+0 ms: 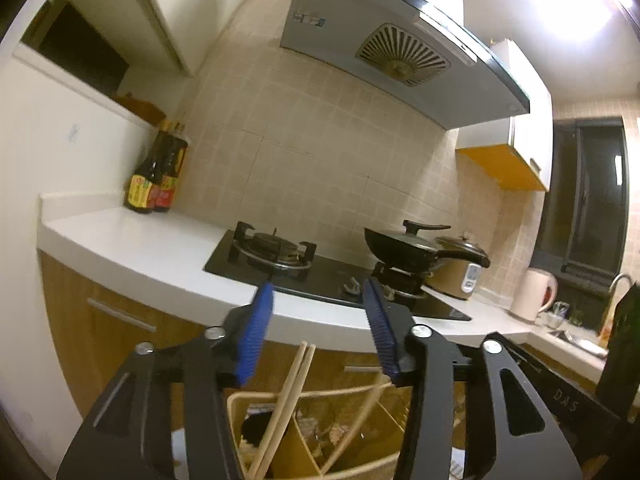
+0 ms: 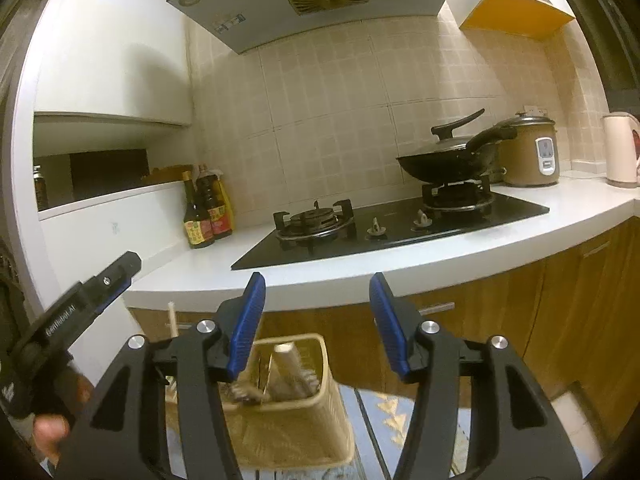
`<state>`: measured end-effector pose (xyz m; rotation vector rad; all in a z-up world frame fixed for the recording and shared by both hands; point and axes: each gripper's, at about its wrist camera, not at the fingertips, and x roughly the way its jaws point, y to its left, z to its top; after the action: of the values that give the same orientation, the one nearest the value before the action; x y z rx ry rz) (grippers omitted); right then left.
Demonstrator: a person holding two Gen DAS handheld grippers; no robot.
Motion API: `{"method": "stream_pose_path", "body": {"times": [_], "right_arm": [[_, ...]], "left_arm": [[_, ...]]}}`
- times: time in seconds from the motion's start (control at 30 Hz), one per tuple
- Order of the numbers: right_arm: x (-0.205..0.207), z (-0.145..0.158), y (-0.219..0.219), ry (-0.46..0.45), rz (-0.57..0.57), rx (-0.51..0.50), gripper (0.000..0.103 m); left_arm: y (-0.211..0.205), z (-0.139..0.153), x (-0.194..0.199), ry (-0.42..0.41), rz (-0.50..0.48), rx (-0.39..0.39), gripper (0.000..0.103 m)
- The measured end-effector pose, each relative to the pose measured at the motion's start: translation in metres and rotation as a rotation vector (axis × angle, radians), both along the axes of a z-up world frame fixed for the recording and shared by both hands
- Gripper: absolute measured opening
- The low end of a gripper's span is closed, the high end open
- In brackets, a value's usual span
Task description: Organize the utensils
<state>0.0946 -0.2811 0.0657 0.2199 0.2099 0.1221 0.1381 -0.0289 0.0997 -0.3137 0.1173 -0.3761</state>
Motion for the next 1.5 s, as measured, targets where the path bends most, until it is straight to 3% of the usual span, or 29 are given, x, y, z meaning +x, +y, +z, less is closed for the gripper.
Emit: {"method": "stream_pose_path", "body": {"times": [0.17,0.33,0.4,0.57,0.67,0.8,0.97,1.17,1.33,1.5], "right_arm": [[-0.023,-0.009,-0.002,0.041,0.003,-0.011,0.051],[-0.043,-0.022,0.001,0.08,-0.001,-0.024,0.058],[-0.05,-0.03,0.001,0.104,-0.002,-0.019,0.058],[-0.068,-0.049,0.007,0.143,-0.015,-0.018,0.061],[-0.079,-0.058,0.017,0.144,-0.029,-0.063,0.068],[-0.091,-0.07,0.034,0.137,-0.056,-0.147,0.068],[-0.101,-0.078,0.04,0.128,-0.073,-0.18,0.068],[-0.108,-0.087,0.034,0.109,-0.112,-0.155,0.087],[-0.109,-0.088,0.027,0.107,-0.11,-0.14,0.088],[-0.115,-0.086,0.033,0.075,-0.127,-0.189,0.093]], "left_arm": [[0.015,-0.001,-0.026,0.01,-0.004,0.009,0.054],[0.022,-0.008,-0.052,0.038,0.013,0.028,0.057],[0.024,-0.014,-0.066,0.056,0.017,0.035,0.063],[0.023,-0.038,-0.088,0.111,0.032,0.064,0.064],[0.024,-0.051,-0.096,0.145,0.049,0.068,0.067],[0.02,-0.061,-0.107,0.167,0.061,0.103,0.067],[0.02,-0.069,-0.122,0.151,0.105,0.152,0.076],[0.017,-0.089,-0.125,0.123,0.237,0.241,0.078],[0.011,-0.09,-0.133,0.061,0.288,0.288,0.088],[0.012,-0.092,-0.131,0.075,0.303,0.312,0.089]]}}
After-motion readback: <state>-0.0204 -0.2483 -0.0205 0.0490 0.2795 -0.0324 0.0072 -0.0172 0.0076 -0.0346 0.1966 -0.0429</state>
